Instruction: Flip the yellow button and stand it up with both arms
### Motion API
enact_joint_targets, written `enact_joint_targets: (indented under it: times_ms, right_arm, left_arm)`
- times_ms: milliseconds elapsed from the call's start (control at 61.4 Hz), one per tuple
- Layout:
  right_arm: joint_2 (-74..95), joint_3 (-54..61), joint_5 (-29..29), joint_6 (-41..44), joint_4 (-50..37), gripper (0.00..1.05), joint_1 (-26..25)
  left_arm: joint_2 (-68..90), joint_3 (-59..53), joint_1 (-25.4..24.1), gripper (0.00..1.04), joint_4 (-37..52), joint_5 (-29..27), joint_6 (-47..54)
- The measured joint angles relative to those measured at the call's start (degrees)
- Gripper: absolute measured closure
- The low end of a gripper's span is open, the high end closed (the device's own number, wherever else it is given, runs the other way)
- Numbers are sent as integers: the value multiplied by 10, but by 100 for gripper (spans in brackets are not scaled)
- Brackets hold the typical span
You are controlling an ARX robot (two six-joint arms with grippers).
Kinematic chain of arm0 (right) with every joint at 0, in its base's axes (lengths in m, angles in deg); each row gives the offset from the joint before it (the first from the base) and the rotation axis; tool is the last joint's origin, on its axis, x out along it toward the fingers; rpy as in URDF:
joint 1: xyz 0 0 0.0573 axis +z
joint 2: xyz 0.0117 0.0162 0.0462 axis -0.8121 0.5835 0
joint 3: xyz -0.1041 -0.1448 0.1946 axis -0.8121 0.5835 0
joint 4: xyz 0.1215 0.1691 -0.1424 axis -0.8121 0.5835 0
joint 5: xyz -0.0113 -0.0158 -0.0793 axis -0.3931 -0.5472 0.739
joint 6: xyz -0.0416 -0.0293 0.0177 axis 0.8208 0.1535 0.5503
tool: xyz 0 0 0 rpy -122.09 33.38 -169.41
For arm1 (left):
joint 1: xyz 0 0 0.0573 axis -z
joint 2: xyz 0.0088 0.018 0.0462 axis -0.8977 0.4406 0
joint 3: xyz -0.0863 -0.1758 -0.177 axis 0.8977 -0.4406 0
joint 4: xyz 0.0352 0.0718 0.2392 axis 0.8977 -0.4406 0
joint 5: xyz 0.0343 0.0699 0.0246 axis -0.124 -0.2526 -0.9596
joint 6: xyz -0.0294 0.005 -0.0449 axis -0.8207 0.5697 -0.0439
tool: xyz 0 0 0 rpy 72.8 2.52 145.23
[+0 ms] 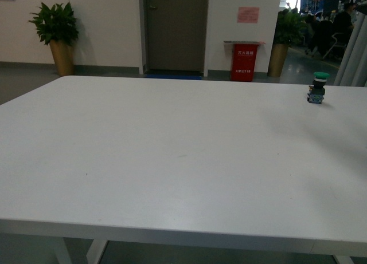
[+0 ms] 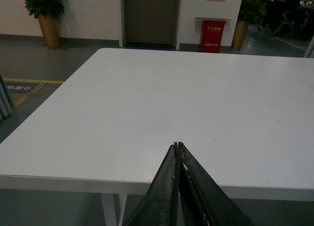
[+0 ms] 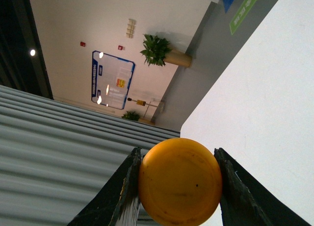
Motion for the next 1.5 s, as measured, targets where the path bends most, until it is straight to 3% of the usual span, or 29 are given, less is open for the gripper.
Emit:
enact_joint_targets:
  times_ms: [212, 326, 896, 1059, 1255, 1434, 1499]
  right_arm:
    - [0, 0, 0, 3, 0, 67, 1]
    - [0, 0, 0, 3, 0, 67, 0]
    - [-12, 8, 0, 16, 13, 67, -10]
    - [-17, -19, 44, 102, 88, 67, -10]
    - [40, -172, 115, 318, 220, 67, -20]
    - [139, -346, 128, 507, 336, 67, -34]
    - [181, -416, 134, 568, 386, 67, -36]
  left_arm:
    - [-37, 0, 0, 101, -38, 0, 0]
    - [-117, 0, 0, 101, -135, 0, 0]
    - [-136, 0, 0, 100, -141, 0, -1]
    - [-136, 0, 0, 70, -141, 0, 0]
    - [-136, 0, 0, 36, -141, 0, 0]
    - [-136, 0, 0, 5, -141, 0, 0]
    - [-136, 0, 0, 7, -141, 0, 0]
